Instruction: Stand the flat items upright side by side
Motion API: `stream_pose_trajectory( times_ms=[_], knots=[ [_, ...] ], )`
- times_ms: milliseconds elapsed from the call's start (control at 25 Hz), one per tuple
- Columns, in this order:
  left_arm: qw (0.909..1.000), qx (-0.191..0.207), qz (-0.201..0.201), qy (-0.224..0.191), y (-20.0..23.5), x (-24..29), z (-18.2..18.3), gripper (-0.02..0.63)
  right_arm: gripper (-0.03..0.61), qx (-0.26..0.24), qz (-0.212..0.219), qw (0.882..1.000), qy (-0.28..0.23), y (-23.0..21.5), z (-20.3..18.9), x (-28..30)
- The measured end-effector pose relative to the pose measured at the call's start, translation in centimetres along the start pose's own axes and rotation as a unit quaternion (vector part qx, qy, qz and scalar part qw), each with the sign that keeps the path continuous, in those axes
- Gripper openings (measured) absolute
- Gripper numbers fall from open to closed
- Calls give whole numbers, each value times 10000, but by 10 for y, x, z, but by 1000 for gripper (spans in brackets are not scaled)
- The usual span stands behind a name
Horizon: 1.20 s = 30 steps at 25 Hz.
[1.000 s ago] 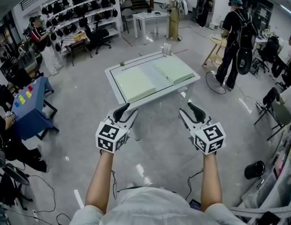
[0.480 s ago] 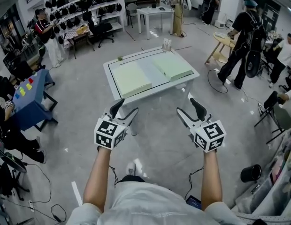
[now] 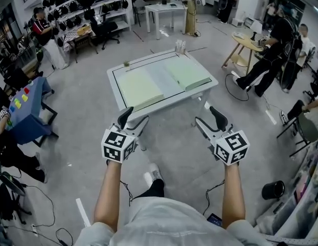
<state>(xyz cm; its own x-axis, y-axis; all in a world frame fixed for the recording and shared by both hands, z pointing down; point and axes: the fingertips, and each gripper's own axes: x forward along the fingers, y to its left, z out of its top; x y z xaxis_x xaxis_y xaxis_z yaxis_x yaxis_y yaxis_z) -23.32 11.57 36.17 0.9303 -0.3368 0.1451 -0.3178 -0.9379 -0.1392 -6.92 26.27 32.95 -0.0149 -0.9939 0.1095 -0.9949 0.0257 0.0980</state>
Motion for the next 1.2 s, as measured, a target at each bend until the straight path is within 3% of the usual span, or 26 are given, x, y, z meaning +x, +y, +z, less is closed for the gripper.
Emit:
stream_pose_trajectory(
  times_ms=[600, 880, 1200],
  knots=[
    [9992, -354, 147, 84, 164, 127, -12, 285, 290, 216, 168, 9996, -105, -81, 32, 199],
    [9965, -771, 260, 211, 234, 163, -38, 284, 290, 439, 510, 9975, 198, -89, 17, 289],
    [9861, -1492, 520, 512, 287, 166, -94, 284, 291, 806, 1040, 9883, 770, -74, -21, 360]
  ],
)
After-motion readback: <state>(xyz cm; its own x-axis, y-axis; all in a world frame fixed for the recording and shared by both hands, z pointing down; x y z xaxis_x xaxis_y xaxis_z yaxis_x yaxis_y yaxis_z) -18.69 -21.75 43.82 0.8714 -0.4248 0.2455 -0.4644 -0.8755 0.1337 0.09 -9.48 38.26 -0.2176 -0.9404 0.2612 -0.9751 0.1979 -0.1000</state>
